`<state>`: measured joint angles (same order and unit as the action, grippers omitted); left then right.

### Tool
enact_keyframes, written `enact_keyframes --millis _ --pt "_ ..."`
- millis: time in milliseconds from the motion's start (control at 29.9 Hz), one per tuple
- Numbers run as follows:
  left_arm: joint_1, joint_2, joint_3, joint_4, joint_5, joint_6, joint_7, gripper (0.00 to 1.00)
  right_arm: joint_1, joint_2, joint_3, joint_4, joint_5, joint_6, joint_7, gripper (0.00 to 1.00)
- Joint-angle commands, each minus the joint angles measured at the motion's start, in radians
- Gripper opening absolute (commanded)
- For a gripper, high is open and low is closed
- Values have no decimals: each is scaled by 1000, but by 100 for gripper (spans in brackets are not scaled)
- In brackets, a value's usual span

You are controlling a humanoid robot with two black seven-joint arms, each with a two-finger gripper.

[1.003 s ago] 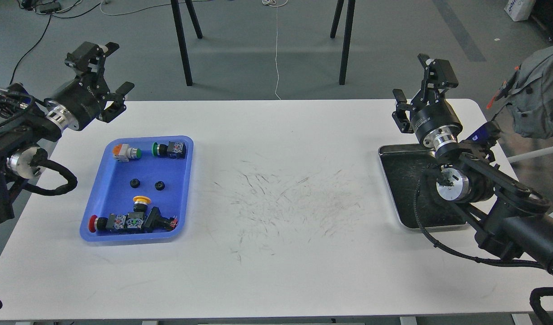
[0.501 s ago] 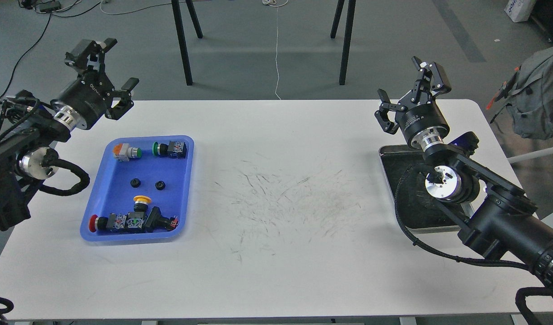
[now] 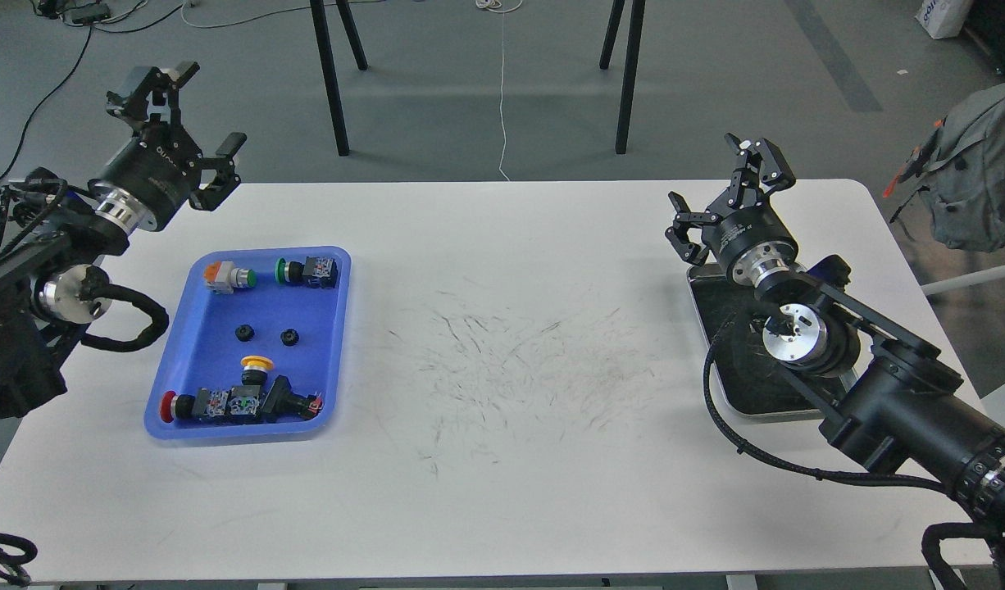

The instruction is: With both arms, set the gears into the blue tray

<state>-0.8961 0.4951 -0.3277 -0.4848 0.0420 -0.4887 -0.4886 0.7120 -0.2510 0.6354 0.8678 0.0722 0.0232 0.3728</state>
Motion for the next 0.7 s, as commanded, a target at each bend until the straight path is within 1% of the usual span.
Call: enact_keyframes --millis 0,100,668 --pt "-3 -12 -22 0 -16 0 0 100 10 2 6 -1 0 -3 0 99" --pt "-4 -30 -54 0 -27 0 0 100 18 1 4 -3 0 -5 0 99" --pt "23 -58 -62 -9 -53 0 0 100 21 -1 -11 -7 -9 -6 2 99"
